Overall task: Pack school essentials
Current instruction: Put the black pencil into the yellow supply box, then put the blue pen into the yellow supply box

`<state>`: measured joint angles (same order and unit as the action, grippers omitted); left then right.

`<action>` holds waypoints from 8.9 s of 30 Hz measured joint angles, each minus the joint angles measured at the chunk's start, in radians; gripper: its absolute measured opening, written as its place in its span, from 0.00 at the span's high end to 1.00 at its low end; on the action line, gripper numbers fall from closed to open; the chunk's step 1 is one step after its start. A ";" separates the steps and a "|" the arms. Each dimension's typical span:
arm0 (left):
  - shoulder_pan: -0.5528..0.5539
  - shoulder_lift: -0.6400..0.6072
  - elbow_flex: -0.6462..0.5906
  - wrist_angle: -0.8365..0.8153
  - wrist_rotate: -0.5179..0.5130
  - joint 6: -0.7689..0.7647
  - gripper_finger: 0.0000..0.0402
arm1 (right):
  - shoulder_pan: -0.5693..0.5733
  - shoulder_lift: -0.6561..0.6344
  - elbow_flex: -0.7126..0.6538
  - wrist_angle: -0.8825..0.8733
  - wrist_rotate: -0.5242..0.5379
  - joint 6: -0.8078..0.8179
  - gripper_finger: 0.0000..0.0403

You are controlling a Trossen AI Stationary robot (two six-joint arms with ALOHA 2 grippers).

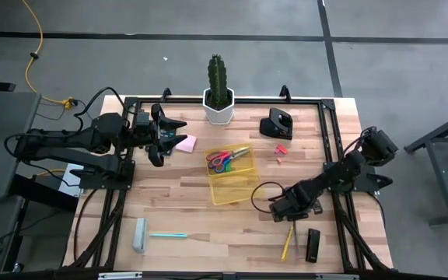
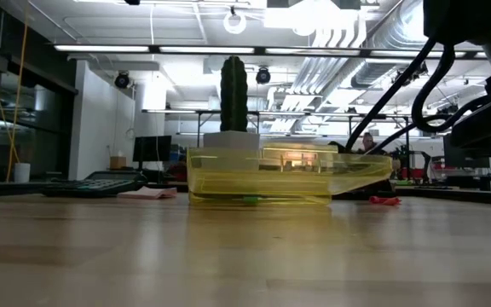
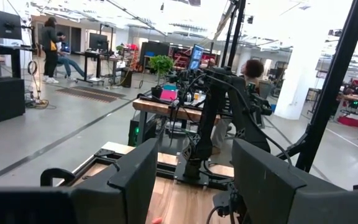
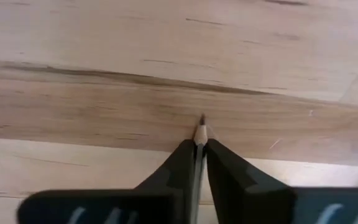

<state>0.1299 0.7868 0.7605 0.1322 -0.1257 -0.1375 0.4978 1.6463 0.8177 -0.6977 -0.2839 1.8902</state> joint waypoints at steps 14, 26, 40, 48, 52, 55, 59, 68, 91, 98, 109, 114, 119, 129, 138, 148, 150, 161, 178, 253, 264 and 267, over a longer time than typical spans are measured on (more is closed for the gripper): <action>0.000 0.000 0.000 0.000 0.000 0.001 0.51 | -0.001 -0.029 -0.006 -0.001 0.035 -0.032 0.99; 0.000 0.000 0.000 0.000 -0.001 0.002 0.51 | -0.048 -0.279 -0.005 -0.029 0.023 -0.116 1.00; 0.000 -0.004 0.001 0.002 0.015 -0.151 0.51 | -0.357 -0.591 -0.003 0.378 0.264 -0.924 1.00; 0.000 0.000 0.001 0.002 0.016 -0.194 0.51 | -0.580 -0.488 0.144 0.589 0.197 -1.339 1.00; 0.000 0.026 0.026 -0.012 0.013 -0.217 0.51 | -0.633 -0.406 0.298 0.526 0.148 -1.500 1.00; 0.000 0.058 0.077 -0.030 0.012 -0.151 0.51 | -0.656 -0.352 0.395 0.479 0.122 -1.602 1.00; 0.001 0.102 0.146 -0.084 0.001 -0.055 0.51 | -0.675 -0.302 0.474 0.447 0.089 -1.674 1.00; 0.001 0.127 0.168 -0.125 -0.015 -0.034 0.51 | -0.682 -0.288 0.493 0.442 0.082 -1.691 1.00; 0.002 0.126 0.167 -0.129 -0.045 -0.034 0.51 | -0.653 0.057 0.784 0.036 0.250 -1.920 1.00; 0.002 0.126 0.167 -0.129 -0.048 -0.034 0.51 | -0.654 0.280 0.905 -0.117 0.256 -2.005 1.00; 0.002 0.127 0.165 -0.143 -0.067 -0.034 0.51 | -0.654 0.377 0.933 -0.176 0.228 -2.027 0.99; 0.002 0.127 0.165 -0.146 -0.069 -0.034 0.51 | -0.654 0.377 0.932 -0.177 0.223 -2.017 0.96; 0.002 0.127 0.165 -0.154 -0.069 -0.034 0.51 | -0.654 0.377 0.932 -0.181 0.200 -2.011 0.90; 0.002 0.126 0.166 -0.162 -0.069 -0.034 0.51 | -0.653 0.370 0.930 -0.204 0.197 -2.006 0.63; 0.001 0.106 0.169 -0.178 -0.036 -0.034 0.51 | -0.668 0.177 0.741 -0.246 0.161 -1.992 0.51; 0.001 0.049 0.168 -0.210 -0.006 -0.042 0.51 | -0.644 -0.343 0.153 0.387 0.101 -1.599 0.50; 0.001 0.048 0.148 -0.163 -0.005 -0.042 0.51 | -0.633 -0.417 0.089 0.548 0.115 -1.577 0.50; 0.001 0.050 0.009 0.025 0.032 -0.113 0.51 | -0.600 -0.562 -0.050 0.995 0.118 -1.610 0.50; -0.002 0.054 0.009 0.000 0.052 -0.128 0.51 | -0.600 -0.563 -0.050 0.995 0.118 -1.689 0.50; -0.569 0.244 0.119 -0.836 -0.413 -0.475 1.00 | -0.602 -0.563 -0.049 0.941 0.124 -1.685 0.51; -0.148 -0.013 -0.013 -0.198 -0.273 -0.008 1.00 | -0.602 -0.563 -0.049 0.942 0.124 -1.682 0.51; -0.077 -0.005 -0.119 0.011 -0.183 -0.037 1.00 | -0.603 -0.563 -0.049 0.944 0.124 -1.682 0.51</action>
<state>0.0530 0.7813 0.6415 0.1433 -0.3085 -0.1742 -0.1047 1.0836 0.7689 0.2459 -0.1596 0.2081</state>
